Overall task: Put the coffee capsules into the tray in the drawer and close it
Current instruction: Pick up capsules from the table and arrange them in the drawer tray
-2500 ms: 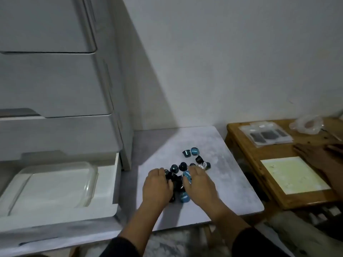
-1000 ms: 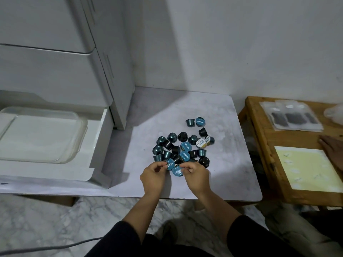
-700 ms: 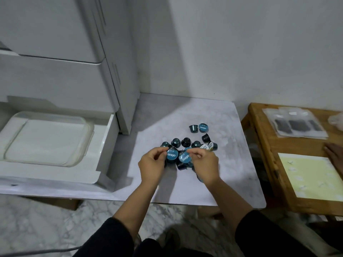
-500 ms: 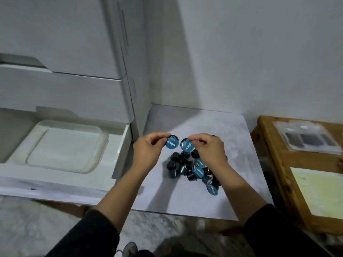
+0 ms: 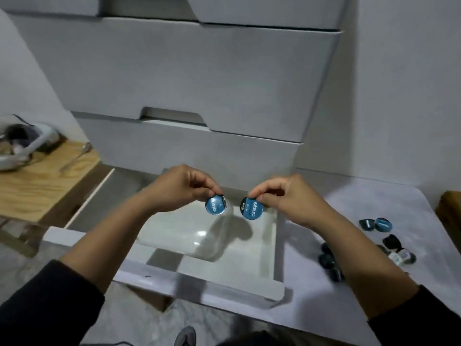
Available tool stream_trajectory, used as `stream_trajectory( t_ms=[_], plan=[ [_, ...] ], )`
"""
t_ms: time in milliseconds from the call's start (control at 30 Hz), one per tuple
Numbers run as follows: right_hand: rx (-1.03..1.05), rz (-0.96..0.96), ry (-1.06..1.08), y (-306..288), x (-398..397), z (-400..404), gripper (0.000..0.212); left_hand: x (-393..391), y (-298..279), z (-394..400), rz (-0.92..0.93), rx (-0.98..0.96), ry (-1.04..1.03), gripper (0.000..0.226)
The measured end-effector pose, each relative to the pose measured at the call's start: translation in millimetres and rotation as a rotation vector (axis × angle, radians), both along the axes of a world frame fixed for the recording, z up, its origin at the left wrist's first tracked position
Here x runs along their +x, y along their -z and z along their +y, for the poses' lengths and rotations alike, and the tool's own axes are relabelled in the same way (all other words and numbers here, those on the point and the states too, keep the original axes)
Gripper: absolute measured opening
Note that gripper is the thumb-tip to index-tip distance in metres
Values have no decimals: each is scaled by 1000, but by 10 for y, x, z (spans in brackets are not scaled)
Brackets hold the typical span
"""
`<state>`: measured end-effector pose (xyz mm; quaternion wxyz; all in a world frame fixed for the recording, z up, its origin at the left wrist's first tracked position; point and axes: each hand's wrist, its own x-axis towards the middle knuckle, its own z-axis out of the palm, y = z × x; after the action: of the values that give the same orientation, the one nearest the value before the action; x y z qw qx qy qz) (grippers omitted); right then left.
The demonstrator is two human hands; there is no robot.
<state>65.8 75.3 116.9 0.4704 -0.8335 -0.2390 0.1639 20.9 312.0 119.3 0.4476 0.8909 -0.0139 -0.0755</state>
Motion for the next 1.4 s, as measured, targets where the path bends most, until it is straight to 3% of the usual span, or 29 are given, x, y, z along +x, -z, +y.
stream_trajectory(
  t_ms=[233,500,800,1400],
  plan=[
    [-161,95,-93,361,-123,1322,22,34,371,1322,100,227,173,21],
    [-278,297,23,1056,-103,2146,17,166,1060,1794,242,443,340,25],
    [-266,441,139,1328,8,2384,16,255,1264,1910,286,503,384,23],
    [-328,502,-7,1330,-40,2488,15,186,1225,1911,240,539,355,16]
  ],
)
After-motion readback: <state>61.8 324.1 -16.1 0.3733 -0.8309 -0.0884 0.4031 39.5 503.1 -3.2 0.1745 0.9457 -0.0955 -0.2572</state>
